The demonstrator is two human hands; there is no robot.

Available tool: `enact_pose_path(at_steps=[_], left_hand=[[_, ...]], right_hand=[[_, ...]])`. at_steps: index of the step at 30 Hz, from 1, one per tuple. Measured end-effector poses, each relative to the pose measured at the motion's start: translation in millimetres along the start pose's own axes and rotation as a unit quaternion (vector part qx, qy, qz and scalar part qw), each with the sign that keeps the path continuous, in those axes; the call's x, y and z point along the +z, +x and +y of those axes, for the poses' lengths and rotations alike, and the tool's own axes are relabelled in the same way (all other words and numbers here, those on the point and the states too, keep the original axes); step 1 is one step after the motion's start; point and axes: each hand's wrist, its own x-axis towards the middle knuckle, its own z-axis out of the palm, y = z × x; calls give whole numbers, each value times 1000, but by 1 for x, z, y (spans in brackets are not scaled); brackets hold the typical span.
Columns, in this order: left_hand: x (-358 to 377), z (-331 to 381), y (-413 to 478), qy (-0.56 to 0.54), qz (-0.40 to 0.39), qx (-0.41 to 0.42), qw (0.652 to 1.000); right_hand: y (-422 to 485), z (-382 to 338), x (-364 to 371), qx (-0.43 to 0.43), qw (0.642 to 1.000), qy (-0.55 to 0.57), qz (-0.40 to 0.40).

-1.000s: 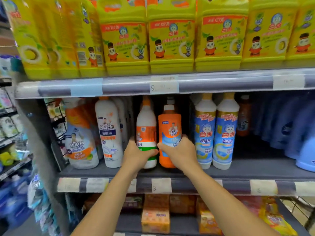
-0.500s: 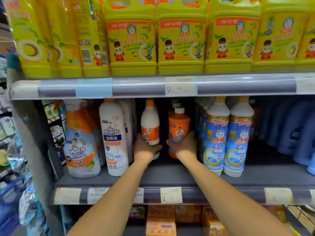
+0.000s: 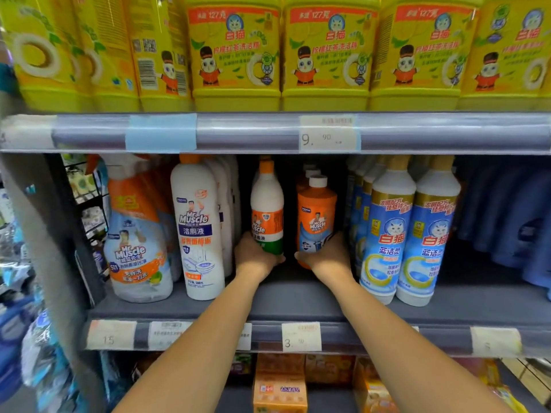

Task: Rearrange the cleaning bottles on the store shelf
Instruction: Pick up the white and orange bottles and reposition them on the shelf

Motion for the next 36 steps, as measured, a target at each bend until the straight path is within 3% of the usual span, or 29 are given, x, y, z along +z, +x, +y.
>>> enact_pose_path(at_steps=[8,26,31,36], left_hand=[[-1,3,-5,-2,32,-3,999],[1,2,-5,54,7,2,999],[-9,11,-19,65,-43,-16,997],[-21,16,-38,54,-71,-23,996]], right_hand=[[0,4,1,5,1000,-22,5],[-4,2,2,22,999,-40,12],[-12,-9,-9,1,994,-91,-65],[-21,-23,-24,-71,962,-211,-155]])
